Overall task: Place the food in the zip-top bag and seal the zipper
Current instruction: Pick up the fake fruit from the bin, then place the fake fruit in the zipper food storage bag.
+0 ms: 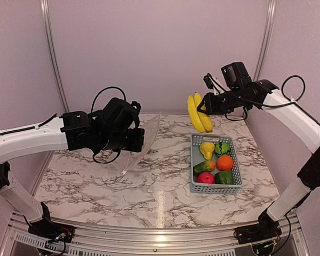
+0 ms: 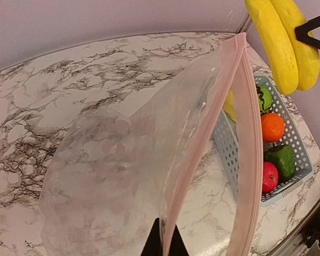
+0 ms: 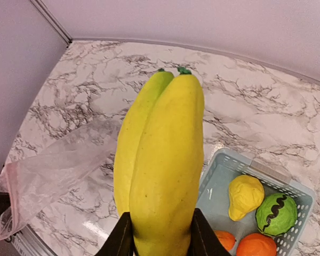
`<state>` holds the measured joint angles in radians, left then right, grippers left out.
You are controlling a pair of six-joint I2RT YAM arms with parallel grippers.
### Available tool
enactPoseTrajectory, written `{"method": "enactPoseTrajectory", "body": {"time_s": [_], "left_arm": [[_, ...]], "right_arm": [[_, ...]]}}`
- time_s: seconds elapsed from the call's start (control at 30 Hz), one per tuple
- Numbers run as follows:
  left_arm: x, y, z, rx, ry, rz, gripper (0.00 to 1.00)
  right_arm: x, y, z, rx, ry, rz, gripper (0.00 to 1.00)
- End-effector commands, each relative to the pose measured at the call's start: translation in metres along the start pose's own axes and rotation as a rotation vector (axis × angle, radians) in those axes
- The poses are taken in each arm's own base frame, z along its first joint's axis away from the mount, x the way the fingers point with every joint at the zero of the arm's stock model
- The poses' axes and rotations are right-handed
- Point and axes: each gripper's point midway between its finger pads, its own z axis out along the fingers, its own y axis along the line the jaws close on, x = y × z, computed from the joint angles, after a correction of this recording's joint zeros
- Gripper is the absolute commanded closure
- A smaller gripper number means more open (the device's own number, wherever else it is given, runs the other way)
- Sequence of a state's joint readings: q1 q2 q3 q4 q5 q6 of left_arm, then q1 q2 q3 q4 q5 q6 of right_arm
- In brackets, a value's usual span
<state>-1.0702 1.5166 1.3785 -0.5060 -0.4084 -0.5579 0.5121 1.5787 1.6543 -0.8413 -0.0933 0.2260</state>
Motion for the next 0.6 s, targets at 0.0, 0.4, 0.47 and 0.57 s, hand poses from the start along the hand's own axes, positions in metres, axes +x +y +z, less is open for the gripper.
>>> {"method": "enactPoseTrajectory", "body": {"time_s": [0.0,0.4,0.47,0.57], "left_arm": [[-0.040,-0.017,0.003,0.046,-0.105,-0.132,1.00],[-0.089,-0.035,0.028,0.121,-0.172,-0.426,1.00],[-0.095,-0.041,0.031,0.138,-0.172,-0.435,1.00],[-0.102,-0.047,0.033,0.159,-0.172,-0.446,1.00]], "right_arm": [[-0.059,0.057,-0.047,-0.322,-0.229,0.136,1.00],[-0.119,0.154,-0.122,-0.700,-0.519,0.204,1.00],[-0.119,0.162,-0.126,-0.745,-0.531,0.220,1.00],[-0.118,0.166,-0.128,-0.783,-0.538,0.241,1.00]]}}
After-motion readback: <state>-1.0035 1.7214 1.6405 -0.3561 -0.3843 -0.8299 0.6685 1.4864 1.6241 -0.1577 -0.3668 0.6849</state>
